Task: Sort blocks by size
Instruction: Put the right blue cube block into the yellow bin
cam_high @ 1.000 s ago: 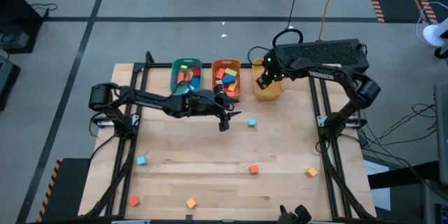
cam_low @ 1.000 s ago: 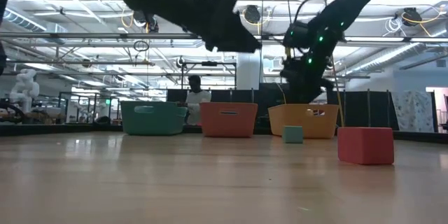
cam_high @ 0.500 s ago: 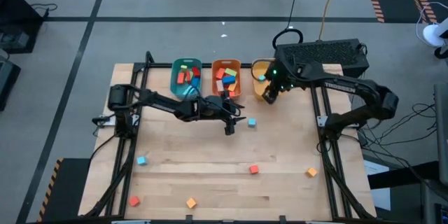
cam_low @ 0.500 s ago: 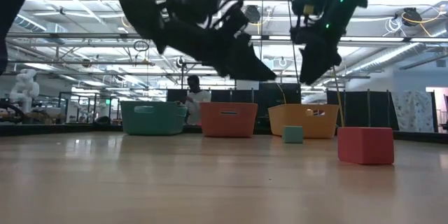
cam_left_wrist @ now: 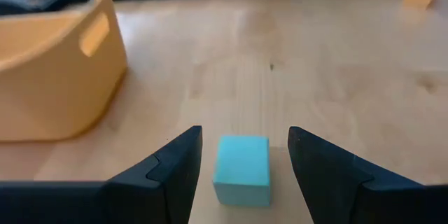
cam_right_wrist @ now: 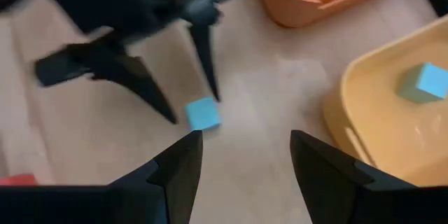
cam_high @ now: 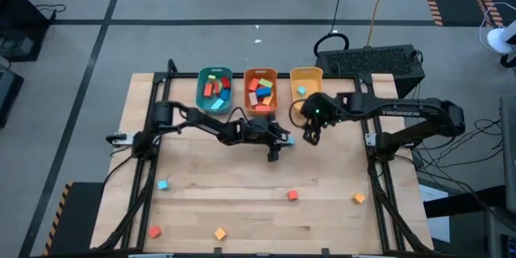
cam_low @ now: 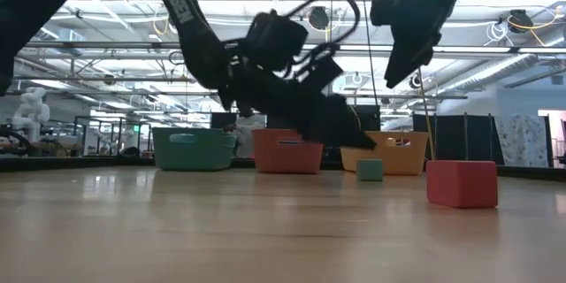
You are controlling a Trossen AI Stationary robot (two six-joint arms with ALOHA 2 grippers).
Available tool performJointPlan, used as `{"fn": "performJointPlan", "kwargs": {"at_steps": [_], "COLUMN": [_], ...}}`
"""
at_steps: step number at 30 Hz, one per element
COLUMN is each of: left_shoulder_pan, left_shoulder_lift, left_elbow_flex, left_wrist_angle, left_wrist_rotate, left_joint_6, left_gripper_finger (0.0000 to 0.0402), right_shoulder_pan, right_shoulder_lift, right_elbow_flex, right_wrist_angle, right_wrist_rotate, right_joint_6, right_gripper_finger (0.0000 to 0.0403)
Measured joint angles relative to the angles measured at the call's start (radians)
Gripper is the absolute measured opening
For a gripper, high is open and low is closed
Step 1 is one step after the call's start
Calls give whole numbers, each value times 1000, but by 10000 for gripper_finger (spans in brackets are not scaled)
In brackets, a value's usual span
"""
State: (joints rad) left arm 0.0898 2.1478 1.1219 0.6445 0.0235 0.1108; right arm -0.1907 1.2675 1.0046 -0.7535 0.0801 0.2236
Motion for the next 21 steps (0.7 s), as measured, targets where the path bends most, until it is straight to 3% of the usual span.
{"fn": "performJointPlan", "kwargs": {"at_steps": [16, 21], "left_shoulder_pan": [9, 27], "left_shoulder_lift": [71, 71], "left_elbow_flex": [38, 38], "left_wrist_angle": [-43, -52], "left_wrist_rotate": [0, 4], "left_joint_6": [-24, -54], "left_gripper_finger": [214, 175], "right_shoulder_pan": [119, 144], "right_shoulder_lift": [0, 0], "right_elbow_flex": [0, 0], "right_wrist_angle": [0, 0], "right_wrist_rotate": [54, 55], "right_joint_6": [59, 78], "right_gripper_finger": [201, 201]}}
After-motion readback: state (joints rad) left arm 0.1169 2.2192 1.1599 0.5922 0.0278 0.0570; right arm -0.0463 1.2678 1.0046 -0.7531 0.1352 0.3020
